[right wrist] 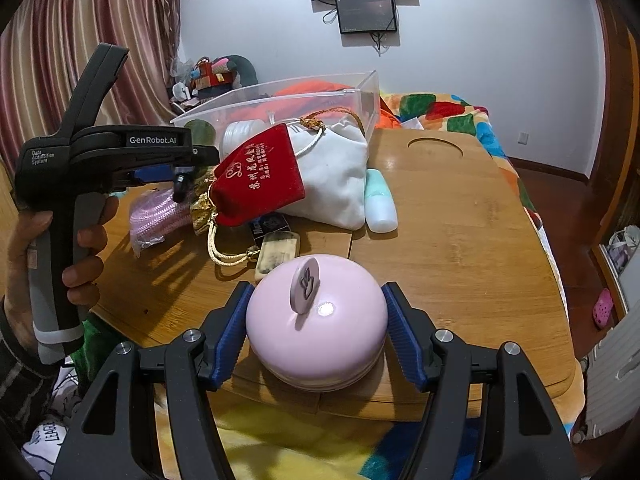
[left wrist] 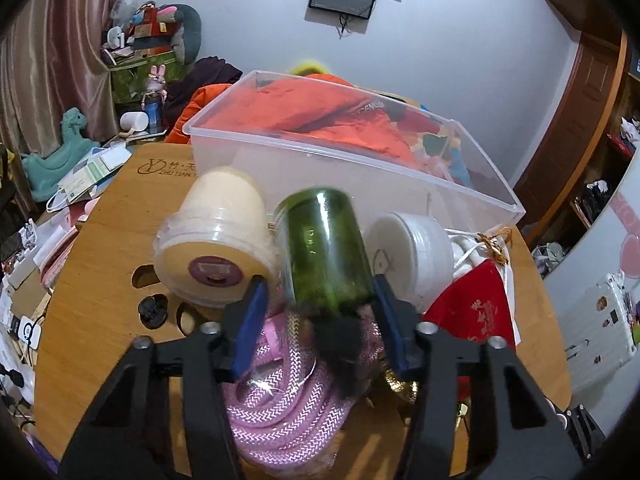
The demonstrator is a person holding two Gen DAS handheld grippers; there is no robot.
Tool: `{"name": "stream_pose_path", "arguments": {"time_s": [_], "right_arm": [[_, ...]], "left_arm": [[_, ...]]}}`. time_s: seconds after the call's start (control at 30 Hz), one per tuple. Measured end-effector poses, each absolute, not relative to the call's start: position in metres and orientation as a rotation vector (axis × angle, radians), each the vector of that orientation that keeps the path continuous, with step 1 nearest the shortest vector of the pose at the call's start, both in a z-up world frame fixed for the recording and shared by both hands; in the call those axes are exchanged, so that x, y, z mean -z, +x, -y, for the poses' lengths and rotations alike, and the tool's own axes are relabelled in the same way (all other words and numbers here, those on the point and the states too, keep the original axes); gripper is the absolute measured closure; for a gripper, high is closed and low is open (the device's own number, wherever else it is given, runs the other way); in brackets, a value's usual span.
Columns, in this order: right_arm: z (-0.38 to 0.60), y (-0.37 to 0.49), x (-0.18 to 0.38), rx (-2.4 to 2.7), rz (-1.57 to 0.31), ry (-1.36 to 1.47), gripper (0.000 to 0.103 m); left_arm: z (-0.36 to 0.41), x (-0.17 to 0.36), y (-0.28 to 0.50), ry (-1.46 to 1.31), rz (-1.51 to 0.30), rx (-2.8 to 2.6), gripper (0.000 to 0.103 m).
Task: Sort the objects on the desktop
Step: 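Grasp the green bottle with the left tool while the right tool lifts the pink container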
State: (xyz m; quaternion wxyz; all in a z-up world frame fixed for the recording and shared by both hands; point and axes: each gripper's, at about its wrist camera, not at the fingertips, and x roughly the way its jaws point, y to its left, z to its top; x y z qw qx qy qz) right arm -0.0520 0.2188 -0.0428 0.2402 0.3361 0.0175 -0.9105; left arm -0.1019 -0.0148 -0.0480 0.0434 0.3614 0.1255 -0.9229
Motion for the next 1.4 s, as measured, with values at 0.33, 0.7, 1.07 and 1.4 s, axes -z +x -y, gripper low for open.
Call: {"name": "stream_pose_path", "arguments": {"time_s": [0.33, 0.7, 1.07, 1.4], "right_arm": [[-0.223, -0.056, 0.03, 2.514, -0.049, 0.915, 0.042], [-0.219, -0.063, 0.008, 2.522, -0.088, 0.873, 0.042], [-0.203, -0.074, -0.028, 2.49, -0.121, 0.777, 0.042], [-0.186, -0.094, -0.059, 2.47, -0.154, 0.709, 0.042]], "left_arm": [[0.013, 0.047, -0.086, 1.097, -0.382, 2.869, 0.064], [0.009, 0.025, -0.057, 0.979, -0.272, 2.931, 0.064], [0.018, 0.004, -0.038, 0.907, -0.197, 2.952, 0.064], [0.028, -0.016, -0.04, 0.838, -0.145, 2.971, 0.064]]}}
